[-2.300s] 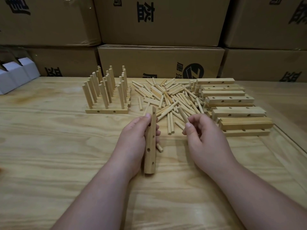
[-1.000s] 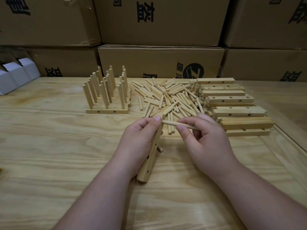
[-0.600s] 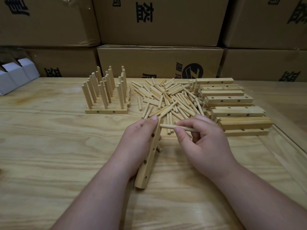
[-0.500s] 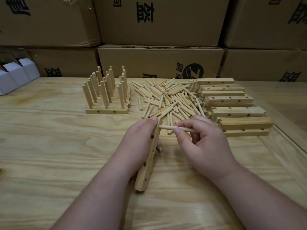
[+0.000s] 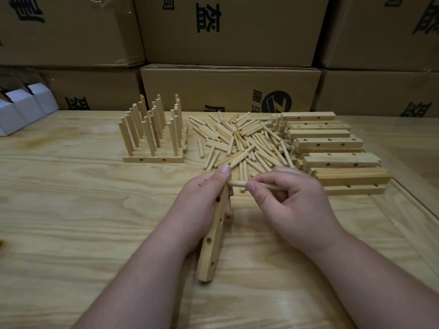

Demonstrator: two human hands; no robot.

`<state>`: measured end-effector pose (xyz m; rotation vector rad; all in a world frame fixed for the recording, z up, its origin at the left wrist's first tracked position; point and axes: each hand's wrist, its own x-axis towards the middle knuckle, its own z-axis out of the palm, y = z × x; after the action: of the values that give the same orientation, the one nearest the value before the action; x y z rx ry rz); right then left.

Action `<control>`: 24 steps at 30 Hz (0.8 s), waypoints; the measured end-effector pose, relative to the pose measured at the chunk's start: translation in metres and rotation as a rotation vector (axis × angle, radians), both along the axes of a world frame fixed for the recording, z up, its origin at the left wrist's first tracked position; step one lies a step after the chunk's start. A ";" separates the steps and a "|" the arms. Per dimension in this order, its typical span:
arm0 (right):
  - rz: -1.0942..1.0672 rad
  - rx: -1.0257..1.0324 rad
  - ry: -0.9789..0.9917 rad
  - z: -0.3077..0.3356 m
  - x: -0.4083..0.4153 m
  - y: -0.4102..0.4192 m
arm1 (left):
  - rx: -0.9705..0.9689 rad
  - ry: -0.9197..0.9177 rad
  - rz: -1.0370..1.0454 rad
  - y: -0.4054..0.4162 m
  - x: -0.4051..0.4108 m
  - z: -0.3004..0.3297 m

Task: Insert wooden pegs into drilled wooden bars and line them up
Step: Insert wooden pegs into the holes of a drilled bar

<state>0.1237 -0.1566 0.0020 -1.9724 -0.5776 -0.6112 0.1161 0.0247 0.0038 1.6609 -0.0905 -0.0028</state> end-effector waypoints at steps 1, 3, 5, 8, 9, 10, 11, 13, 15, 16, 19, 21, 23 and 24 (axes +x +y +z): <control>0.019 0.022 0.032 0.000 0.000 0.000 | 0.005 -0.004 -0.005 0.000 0.001 0.000; 0.051 0.042 0.073 0.002 -0.002 -0.001 | 0.002 -0.013 -0.008 0.000 0.002 -0.001; 0.068 0.032 0.087 0.004 -0.003 0.001 | -0.016 -0.018 -0.008 0.001 0.002 -0.001; 0.087 0.004 0.126 0.008 -0.004 0.002 | -0.027 -0.011 0.024 0.001 0.002 -0.003; 0.087 -0.023 0.144 0.010 -0.004 0.002 | -0.023 -0.001 0.052 0.001 0.002 -0.003; 0.082 -0.056 0.159 0.011 -0.004 0.003 | -0.019 0.013 0.090 0.000 0.001 -0.003; 0.069 -0.100 0.161 0.013 -0.005 0.004 | -0.020 0.028 0.132 -0.002 0.001 -0.004; 0.011 -0.170 0.138 0.016 -0.008 0.008 | -0.055 0.054 0.210 -0.005 0.000 -0.005; -0.045 -0.206 0.112 0.020 -0.010 0.011 | -0.094 0.070 0.244 -0.005 0.000 -0.005; -0.061 -0.218 0.103 0.023 -0.011 0.012 | -0.096 0.077 0.234 -0.005 0.001 -0.005; -0.062 -0.246 0.134 0.028 -0.011 0.009 | -0.081 0.093 0.142 -0.002 0.004 -0.004; -0.051 -0.251 0.189 0.031 -0.009 0.005 | -0.065 0.091 0.096 0.001 0.005 -0.004; -0.033 -0.246 0.234 0.033 -0.007 0.003 | -0.049 0.083 0.067 0.003 0.005 -0.004; -0.026 -0.243 0.253 0.033 -0.007 0.003 | -0.038 0.080 0.059 0.003 0.005 -0.004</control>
<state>0.1166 -0.1533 0.0354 -2.2458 -0.4868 -0.3095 0.1206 0.0280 -0.0001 1.6227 0.0194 -0.0224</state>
